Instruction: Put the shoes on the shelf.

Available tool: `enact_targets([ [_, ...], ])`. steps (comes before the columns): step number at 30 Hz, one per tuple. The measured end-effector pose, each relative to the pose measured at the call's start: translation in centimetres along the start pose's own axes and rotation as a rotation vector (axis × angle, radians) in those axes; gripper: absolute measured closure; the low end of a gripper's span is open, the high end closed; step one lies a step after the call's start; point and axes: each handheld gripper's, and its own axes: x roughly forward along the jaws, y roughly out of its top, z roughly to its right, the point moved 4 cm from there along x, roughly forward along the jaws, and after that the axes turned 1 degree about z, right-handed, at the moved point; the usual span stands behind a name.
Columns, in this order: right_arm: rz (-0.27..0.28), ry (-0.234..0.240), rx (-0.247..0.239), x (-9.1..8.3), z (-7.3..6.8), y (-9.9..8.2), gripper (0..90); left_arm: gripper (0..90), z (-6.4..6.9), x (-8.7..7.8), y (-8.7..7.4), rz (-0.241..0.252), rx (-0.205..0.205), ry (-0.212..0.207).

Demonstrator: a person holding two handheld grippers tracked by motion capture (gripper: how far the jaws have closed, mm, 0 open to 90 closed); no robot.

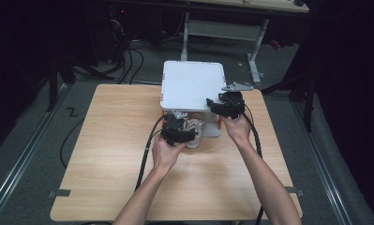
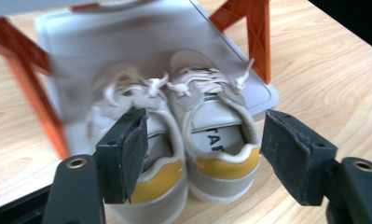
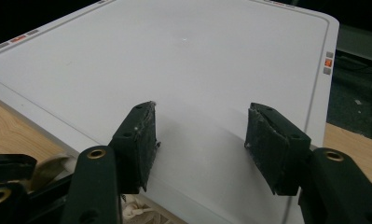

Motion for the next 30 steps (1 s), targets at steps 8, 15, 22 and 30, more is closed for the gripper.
enact_targets([
  [8,-0.001,-0.001,-0.003,0.0,0.0,0.0,43.0,20.4,-0.1,-1.3,-1.8,-0.071,0.006,-0.007],
  [15,-0.001,-0.002,-0.003,0.0,0.0,0.0,43.0,14.6,0.4,-0.8,-3.8,-0.153,0.015,0.020],
  [22,0.003,-0.004,-0.002,0.0,-0.1,0.0,43.0,11.2,1.2,0.9,-5.2,-0.211,0.039,0.045],
  [30,0.006,-0.008,-0.003,0.0,-0.1,-0.1,43.0,10.7,1.5,2.0,-5.1,-0.215,0.009,0.078],
])
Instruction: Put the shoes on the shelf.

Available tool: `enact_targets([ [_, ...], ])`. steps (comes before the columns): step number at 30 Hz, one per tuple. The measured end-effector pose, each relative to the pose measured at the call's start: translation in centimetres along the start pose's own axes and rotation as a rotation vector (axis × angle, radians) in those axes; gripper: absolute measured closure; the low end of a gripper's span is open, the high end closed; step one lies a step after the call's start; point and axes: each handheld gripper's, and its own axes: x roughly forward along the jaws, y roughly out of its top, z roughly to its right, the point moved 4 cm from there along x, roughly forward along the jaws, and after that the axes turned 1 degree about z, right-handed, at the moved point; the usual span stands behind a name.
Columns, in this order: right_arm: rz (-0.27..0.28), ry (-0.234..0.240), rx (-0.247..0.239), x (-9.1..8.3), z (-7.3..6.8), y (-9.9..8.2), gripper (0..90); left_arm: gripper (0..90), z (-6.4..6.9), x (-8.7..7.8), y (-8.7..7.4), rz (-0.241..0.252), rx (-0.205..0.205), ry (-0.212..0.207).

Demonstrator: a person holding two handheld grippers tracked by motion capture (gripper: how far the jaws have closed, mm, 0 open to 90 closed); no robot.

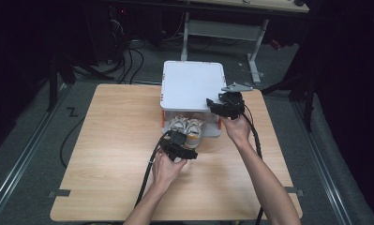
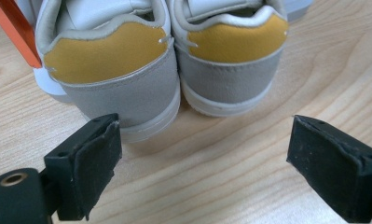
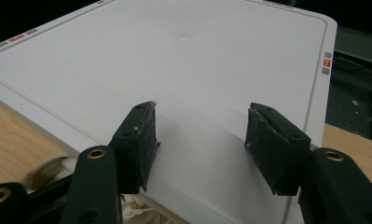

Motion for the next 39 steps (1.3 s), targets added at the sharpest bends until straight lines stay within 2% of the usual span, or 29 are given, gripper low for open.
enact_targets([
  [6,0.000,-0.001,0.001,0.0,0.0,0.0,43.0,18.7,0.1,0.4,0.5,0.003,-0.002,0.062],
  [9,0.003,-0.002,-0.001,0.0,0.0,0.0,43.0,22.9,-0.1,0.6,0.8,0.014,-0.029,0.066],
  [13,0.006,-0.001,0.000,0.0,0.0,-0.1,43.0,23.5,-0.1,0.8,1.0,0.018,-0.038,0.065],
  [19,0.007,-0.002,0.001,0.0,0.0,-0.1,43.0,25.4,0.0,1.4,1.8,0.032,-0.073,0.073],
  [24,0.006,-0.002,0.000,0.0,0.0,-0.1,43.0,27.8,0.1,2.1,2.4,0.060,-0.124,0.062],
  [27,0.004,-0.001,0.001,-0.1,0.0,-0.1,43.1,30.4,0.1,2.6,2.8,0.077,-0.129,0.068],
  [29,0.004,0.000,0.001,-0.1,0.0,-0.1,43.0,31.5,0.0,2.9,3.0,0.090,-0.150,0.064],
  [39,0.004,0.002,0.001,-0.1,0.0,-0.1,43.0,39.4,-0.1,4.2,4.0,0.127,-0.173,0.073],
])
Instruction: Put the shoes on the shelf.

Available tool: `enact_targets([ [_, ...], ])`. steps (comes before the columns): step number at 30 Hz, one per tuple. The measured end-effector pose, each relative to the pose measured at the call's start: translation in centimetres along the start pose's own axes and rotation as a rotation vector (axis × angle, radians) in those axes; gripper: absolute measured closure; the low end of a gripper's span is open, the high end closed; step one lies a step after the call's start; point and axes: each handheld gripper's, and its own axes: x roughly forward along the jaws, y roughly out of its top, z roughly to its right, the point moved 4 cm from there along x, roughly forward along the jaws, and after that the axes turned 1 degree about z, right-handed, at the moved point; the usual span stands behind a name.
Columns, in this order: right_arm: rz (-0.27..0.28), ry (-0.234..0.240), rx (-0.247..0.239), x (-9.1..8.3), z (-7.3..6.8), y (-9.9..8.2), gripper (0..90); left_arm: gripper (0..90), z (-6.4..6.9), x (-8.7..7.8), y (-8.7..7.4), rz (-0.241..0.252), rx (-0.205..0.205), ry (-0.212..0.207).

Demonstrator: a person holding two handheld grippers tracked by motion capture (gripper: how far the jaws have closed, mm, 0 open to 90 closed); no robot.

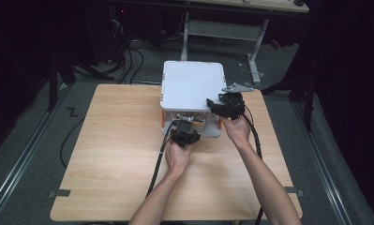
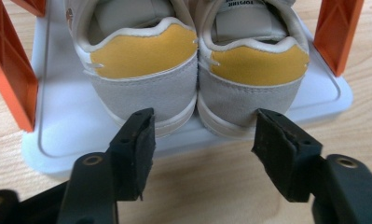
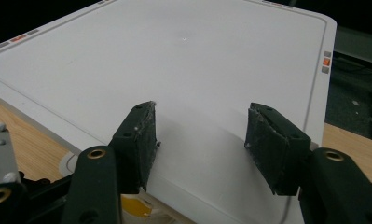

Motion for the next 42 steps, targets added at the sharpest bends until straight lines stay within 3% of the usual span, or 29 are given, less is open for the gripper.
enact_targets([
  [4,0.000,0.000,0.000,0.0,0.0,0.0,43.1,40.6,0.1,0.6,0.3,0.012,-0.016,0.000],
  [9,-0.005,-0.002,0.002,0.0,0.0,0.1,43.1,41.6,0.4,1.2,0.8,0.025,-0.070,-0.014],
  [16,-0.004,-0.005,0.001,0.0,0.0,0.0,43.1,42.7,0.4,1.8,1.1,0.041,-0.095,-0.026],
  [19,-0.005,-0.005,0.001,-0.1,0.0,0.0,43.1,43.6,0.4,1.7,0.9,0.026,-0.075,-0.043],
  [21,-0.006,-0.003,0.000,-0.1,0.0,0.0,43.0,41.4,0.1,1.3,0.8,0.035,-0.075,-0.062],
  [25,-0.001,-0.002,0.005,-0.1,0.0,0.0,43.1,37.8,-0.7,0.3,0.7,0.040,-0.037,-0.079],
  [36,0.012,0.007,0.012,-0.3,0.1,-0.2,40.6,34.4,-2.9,-3.2,0.1,0.103,0.058,-0.117],
  [42,0.008,0.003,0.018,-1.0,0.5,-0.3,39.9,32.8,-4.5,-5.5,0.4,0.148,0.052,-0.150],
])
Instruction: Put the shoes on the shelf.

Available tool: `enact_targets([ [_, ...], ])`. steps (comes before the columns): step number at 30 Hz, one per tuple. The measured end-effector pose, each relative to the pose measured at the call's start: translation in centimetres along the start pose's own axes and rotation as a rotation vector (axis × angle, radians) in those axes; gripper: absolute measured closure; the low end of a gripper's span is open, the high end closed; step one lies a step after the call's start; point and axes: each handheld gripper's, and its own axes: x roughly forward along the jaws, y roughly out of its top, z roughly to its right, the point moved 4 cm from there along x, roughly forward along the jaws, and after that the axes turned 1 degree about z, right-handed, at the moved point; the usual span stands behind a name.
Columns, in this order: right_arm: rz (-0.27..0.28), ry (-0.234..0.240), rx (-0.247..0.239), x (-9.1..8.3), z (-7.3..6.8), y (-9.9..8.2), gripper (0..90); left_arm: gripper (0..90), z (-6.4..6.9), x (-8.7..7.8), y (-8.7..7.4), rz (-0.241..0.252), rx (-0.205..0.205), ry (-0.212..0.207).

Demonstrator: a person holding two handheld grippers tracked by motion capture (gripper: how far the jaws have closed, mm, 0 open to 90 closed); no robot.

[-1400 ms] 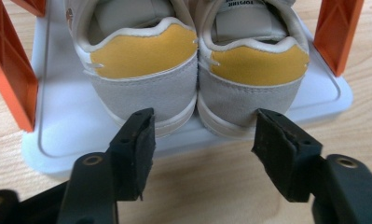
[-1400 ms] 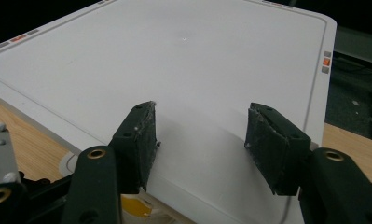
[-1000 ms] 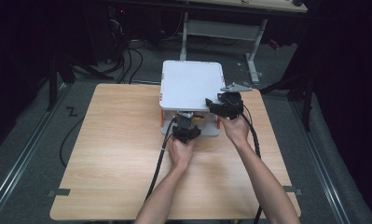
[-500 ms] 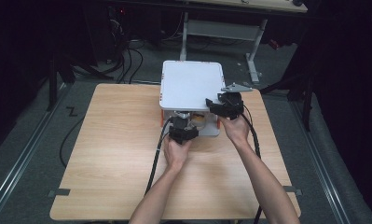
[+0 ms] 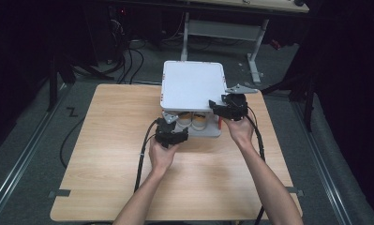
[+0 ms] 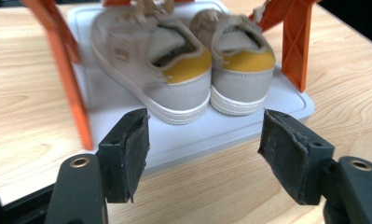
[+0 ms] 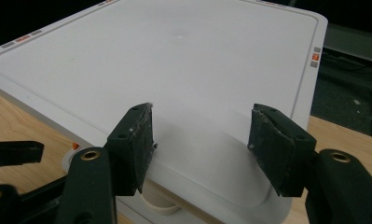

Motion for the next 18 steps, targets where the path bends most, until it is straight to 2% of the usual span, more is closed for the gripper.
enact_targets([
  [5,0.040,0.013,0.018,-0.9,0.3,-0.2,40.4,31.9,-0.9,-1.6,0.4,0.024,0.010,-0.011],
  [7,0.042,0.006,0.012,-1.2,0.4,-0.5,40.7,31.6,-1.3,-2.2,0.6,0.035,0.008,-0.014],
  [13,0.047,0.022,0.039,-2.4,0.8,-0.8,40.8,30.4,-1.8,-3.5,1.1,0.057,0.005,-0.029],
  [18,0.072,0.028,0.030,-3.5,0.8,-1.2,42.0,29.8,-2.4,-4.4,1.4,0.073,0.003,-0.036],
])
